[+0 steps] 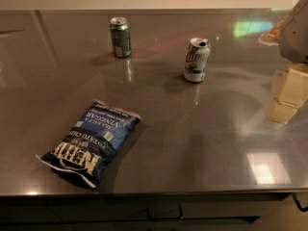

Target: Pick blue chip bag

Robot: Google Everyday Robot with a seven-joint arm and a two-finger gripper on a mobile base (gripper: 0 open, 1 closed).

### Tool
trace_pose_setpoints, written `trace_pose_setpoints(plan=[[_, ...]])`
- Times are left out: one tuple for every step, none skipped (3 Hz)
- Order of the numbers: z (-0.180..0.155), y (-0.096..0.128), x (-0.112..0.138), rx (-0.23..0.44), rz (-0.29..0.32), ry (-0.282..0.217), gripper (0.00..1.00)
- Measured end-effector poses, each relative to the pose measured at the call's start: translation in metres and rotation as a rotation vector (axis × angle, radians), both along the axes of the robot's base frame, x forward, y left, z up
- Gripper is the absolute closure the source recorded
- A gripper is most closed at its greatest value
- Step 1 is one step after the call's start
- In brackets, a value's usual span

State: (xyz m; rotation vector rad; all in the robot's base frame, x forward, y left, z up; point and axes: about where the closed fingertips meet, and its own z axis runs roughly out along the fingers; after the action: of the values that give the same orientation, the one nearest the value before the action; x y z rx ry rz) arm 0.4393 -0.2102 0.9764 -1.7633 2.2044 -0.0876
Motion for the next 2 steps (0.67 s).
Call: trace_pose_setpoints(plan=[[-0.006,0.028,-0.001,0.000,0.114,0.023,0.00],[-0.019,0.070,-0.004,-0.016,0.272,0.062,0.00]])
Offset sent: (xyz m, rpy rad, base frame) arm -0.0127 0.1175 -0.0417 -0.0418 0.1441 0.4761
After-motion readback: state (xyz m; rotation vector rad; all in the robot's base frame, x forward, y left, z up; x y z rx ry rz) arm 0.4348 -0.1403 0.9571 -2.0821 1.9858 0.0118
